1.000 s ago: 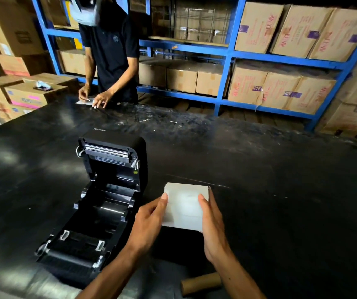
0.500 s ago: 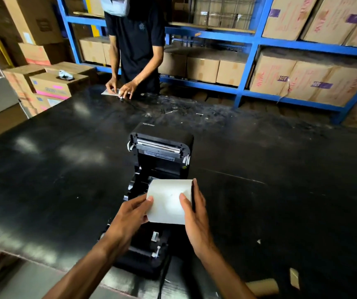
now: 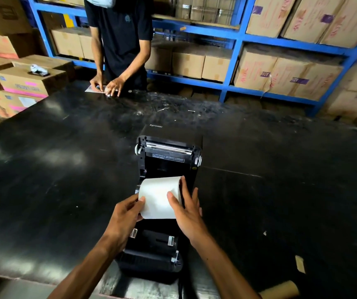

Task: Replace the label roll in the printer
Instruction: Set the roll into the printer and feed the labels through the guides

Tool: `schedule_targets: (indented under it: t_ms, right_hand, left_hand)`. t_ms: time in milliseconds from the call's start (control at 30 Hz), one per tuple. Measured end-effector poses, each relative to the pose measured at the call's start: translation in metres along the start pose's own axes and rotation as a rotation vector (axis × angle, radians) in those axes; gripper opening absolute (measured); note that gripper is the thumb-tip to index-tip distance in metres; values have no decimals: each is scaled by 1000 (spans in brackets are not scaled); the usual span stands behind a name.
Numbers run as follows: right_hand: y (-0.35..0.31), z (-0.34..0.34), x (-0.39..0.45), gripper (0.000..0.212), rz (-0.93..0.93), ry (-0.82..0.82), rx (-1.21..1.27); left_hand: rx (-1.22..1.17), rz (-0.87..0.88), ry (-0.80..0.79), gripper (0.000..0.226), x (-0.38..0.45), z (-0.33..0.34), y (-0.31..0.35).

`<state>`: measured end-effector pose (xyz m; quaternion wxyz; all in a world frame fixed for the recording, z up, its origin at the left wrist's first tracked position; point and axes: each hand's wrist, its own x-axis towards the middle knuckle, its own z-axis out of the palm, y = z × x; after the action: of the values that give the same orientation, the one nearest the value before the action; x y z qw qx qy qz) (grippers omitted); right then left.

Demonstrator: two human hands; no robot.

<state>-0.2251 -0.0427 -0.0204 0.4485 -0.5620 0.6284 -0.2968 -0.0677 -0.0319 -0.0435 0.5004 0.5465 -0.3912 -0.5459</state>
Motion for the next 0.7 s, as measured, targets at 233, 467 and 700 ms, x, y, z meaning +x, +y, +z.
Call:
schedule_targets:
  t_ms: [233,467,700]
  right_hand:
    - [-3,-1,11,61,30,-64,-71]
    - [11,-8,20,62,20,-122,-116]
    - [26,-9,19,63,-21,-172,-165]
  left_hand:
    - [-19,29,16,24,7,-5,-6]
    - [12,49,7,26,11,-4,-6]
    - [328,33,129,27,4,-5,-21]
